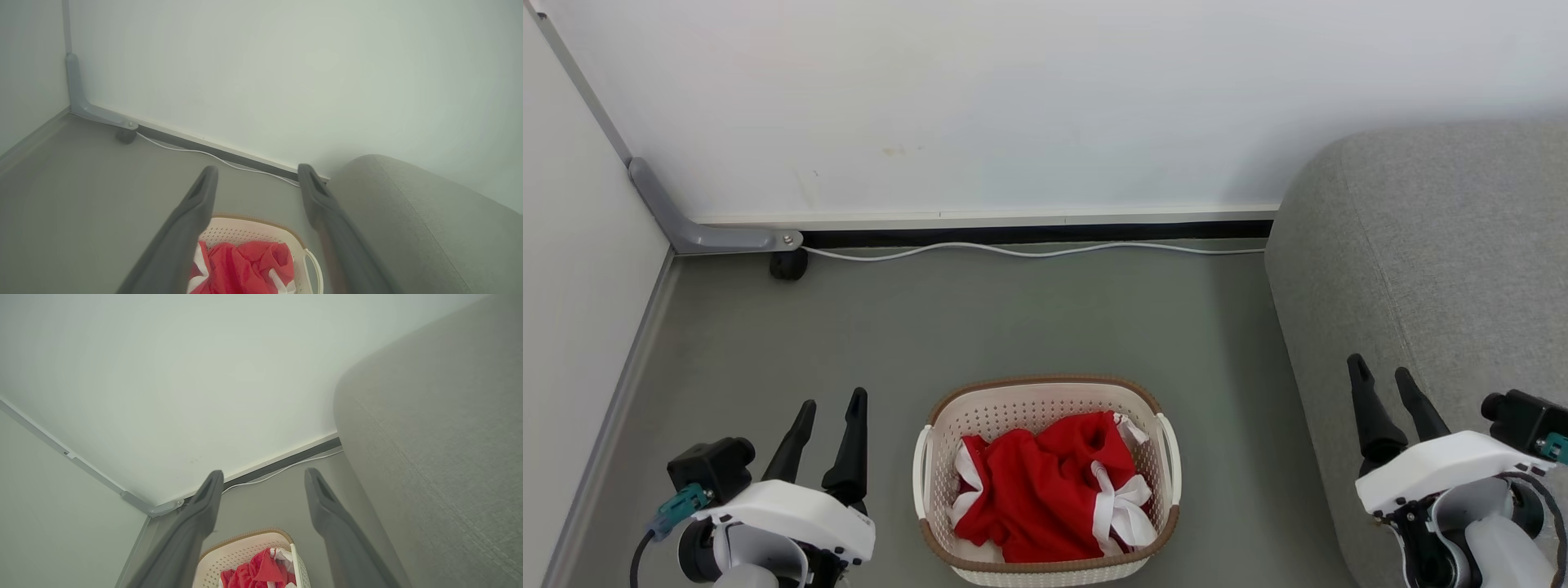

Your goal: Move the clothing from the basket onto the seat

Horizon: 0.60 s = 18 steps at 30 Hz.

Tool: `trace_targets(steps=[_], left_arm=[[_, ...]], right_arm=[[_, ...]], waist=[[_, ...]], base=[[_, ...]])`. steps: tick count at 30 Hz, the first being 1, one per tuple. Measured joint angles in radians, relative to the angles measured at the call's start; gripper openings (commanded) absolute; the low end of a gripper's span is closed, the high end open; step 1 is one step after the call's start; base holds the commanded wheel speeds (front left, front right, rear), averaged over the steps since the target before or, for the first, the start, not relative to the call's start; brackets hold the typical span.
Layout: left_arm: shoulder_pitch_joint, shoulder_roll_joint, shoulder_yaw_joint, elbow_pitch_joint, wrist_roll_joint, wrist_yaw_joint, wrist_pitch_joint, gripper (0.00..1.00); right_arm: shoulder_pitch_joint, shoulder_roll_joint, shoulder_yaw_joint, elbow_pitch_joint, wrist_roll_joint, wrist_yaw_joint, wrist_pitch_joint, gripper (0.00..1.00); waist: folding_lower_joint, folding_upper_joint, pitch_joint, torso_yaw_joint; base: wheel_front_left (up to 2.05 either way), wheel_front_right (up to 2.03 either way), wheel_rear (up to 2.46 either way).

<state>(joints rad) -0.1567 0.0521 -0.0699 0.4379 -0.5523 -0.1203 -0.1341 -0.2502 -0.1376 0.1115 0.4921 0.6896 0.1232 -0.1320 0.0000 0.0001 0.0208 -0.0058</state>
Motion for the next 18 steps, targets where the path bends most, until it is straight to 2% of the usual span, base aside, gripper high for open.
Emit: trace_targets(steps=[18], left_arm=[[-0.054,0.000,-0.009,0.068,0.204,0.000,-0.051,1.00]], right_arm=[[-0.059,-0.023,0.040,0.075,-0.182,0.000,-0.046,1.00]], waist=[[0.0000,0.0000,0.007,0.002]], base=[[0.00,0.00,0.00]])
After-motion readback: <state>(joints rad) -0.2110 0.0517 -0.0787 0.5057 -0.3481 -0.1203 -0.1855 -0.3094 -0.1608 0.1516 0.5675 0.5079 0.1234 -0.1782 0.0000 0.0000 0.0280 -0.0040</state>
